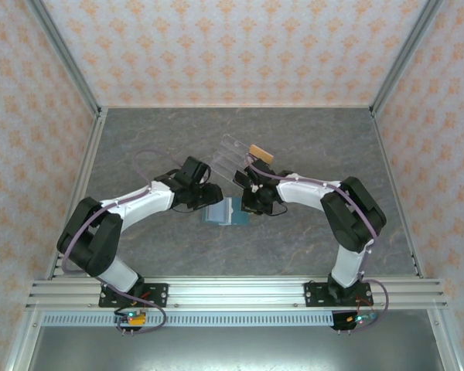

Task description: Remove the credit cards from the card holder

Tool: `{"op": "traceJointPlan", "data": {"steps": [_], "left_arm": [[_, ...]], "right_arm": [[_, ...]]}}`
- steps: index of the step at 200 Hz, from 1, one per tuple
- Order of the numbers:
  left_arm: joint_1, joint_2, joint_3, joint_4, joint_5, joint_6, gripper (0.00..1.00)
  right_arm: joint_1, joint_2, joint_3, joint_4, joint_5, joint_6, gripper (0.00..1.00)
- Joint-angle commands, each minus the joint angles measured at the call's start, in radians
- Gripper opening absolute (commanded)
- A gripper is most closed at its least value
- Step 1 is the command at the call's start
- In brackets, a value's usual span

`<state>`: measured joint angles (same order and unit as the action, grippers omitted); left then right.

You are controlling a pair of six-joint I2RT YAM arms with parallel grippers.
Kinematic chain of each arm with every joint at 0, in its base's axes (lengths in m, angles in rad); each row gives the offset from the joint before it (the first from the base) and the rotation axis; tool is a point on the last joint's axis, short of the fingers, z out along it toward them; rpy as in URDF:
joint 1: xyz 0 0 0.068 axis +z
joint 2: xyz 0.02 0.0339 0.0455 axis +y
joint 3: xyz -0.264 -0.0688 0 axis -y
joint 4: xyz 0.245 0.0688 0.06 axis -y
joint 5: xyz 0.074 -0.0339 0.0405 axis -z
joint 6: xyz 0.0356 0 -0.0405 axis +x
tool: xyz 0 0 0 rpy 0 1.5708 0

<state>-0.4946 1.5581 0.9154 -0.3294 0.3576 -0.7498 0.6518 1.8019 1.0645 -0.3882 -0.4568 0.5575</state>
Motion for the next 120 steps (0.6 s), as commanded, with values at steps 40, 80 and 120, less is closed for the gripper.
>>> {"op": "traceJointPlan", "data": {"steps": [40,80,120], "left_arm": [[0.005,-0.007,-0.008,-0.062,-0.009,0.052,0.51],[0.006,-0.003,-0.011,-0.040,0.021,0.059,0.41],[0.004,0.020,-0.009,-0.025,0.037,0.054,0.40]], "right_arm": [[0.005,0.019,0.010,-0.024,0.019,-0.005,0.16],[0.005,0.027,0.012,-0.023,0.017,-0.007,0.16],[0.005,0.031,0.015,-0.028,0.019,-0.008,0.16]]}}
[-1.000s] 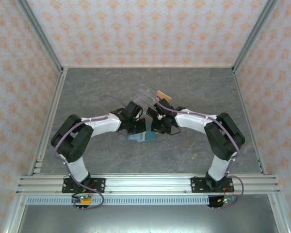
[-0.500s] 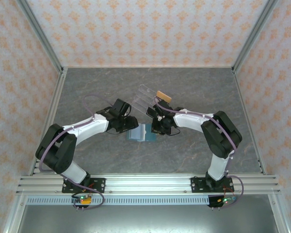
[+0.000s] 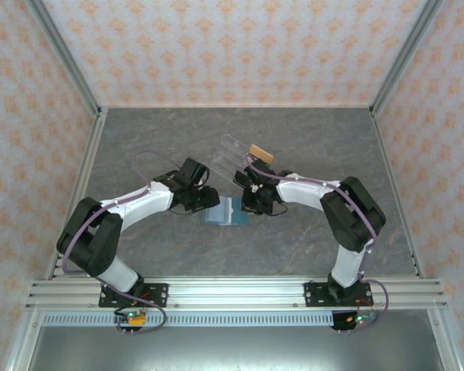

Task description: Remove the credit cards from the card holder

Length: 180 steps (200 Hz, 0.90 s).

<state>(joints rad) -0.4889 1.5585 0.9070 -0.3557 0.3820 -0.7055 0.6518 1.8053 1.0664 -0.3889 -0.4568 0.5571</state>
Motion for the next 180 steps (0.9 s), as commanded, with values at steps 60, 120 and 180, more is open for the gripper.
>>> {"op": "traceJointPlan", "data": {"steps": [60,120,180], "left_arm": [[-0.003,0.045,0.003,-0.003,0.022,-0.011,0.49],[-0.008,0.069,0.012,0.016,0.050,-0.014,0.40],[-0.010,0.030,0.015,0.024,0.088,0.004,0.32]], "right_arm": [[0.006,0.035,0.006,-0.016,0.018,0.001,0.16],[0.007,0.046,0.006,-0.015,0.011,0.004,0.15],[0.007,0.042,0.000,-0.012,0.012,0.006,0.15]]}}
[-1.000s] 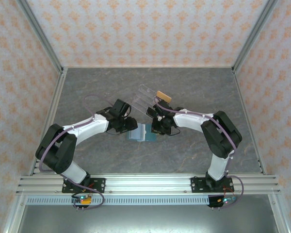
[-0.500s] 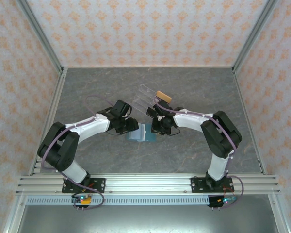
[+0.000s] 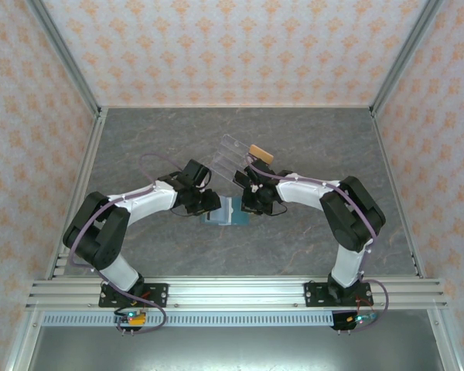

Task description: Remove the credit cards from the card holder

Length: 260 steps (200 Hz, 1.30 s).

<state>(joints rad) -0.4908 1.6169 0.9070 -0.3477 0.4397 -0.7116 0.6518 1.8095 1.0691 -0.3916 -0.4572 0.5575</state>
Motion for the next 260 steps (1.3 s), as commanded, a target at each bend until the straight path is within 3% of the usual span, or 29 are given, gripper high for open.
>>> {"op": "traceJointPlan", "data": {"steps": [1,67,122,161,209,260], "left_arm": [[-0.008,-0.030,0.014,0.017,0.032,0.011,0.31],[-0.011,-0.075,-0.021,0.119,0.152,-0.010,0.27],[-0.030,-0.031,-0.052,0.298,0.259,-0.087,0.34],[-0.037,0.021,-0.048,0.358,0.275,-0.118,0.36],[-0.037,0.066,-0.035,0.371,0.262,-0.129,0.49],[-0.021,0.017,-0.030,0.277,0.199,-0.092,0.39]], "right_arm": [[0.007,0.039,-0.003,-0.009,0.012,0.005,0.15],[0.006,-0.001,-0.004,-0.006,0.016,0.004,0.15],[0.005,-0.082,-0.057,0.049,0.054,0.036,0.16],[0.000,-0.170,-0.113,0.090,0.118,0.062,0.19],[-0.007,-0.249,-0.141,0.118,0.160,0.067,0.20],[0.024,-0.251,-0.090,0.084,0.146,0.017,0.20]]}}
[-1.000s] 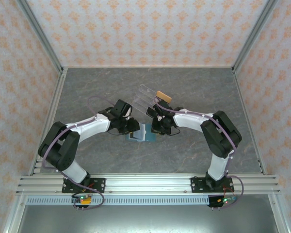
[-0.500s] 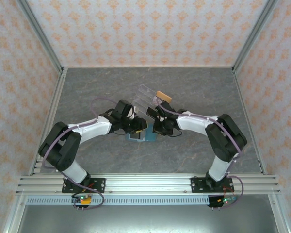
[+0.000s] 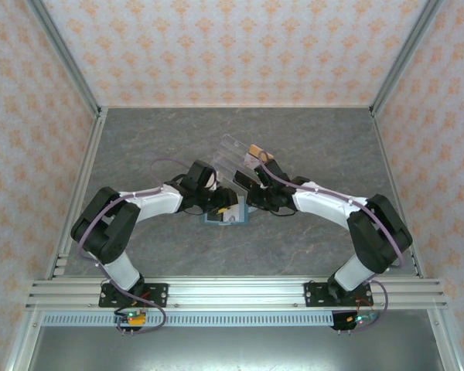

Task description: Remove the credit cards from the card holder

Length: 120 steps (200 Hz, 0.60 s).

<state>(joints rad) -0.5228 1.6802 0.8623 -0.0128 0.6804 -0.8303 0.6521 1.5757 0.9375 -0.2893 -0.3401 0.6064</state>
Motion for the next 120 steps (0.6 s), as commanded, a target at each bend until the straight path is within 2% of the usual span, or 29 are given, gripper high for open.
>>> {"op": "traceJointPlan", "data": {"steps": [1,34,83,120], "left_arm": [[0.011,-0.047,0.015,-0.061,-0.044,0.028,0.39],[0.026,-0.055,0.013,-0.123,-0.094,0.045,0.30],[0.040,-0.048,0.000,-0.144,-0.131,0.036,0.24],[0.040,-0.026,-0.026,-0.083,-0.079,0.029,0.22]], "right_arm": [[0.026,-0.017,0.044,-0.020,0.033,-0.033,0.19],[0.087,0.009,0.118,-0.092,0.117,-0.070,0.19],[0.096,0.136,0.170,-0.111,0.059,-0.036,0.17],[0.095,0.207,0.186,-0.127,0.058,0.003,0.18]]}}
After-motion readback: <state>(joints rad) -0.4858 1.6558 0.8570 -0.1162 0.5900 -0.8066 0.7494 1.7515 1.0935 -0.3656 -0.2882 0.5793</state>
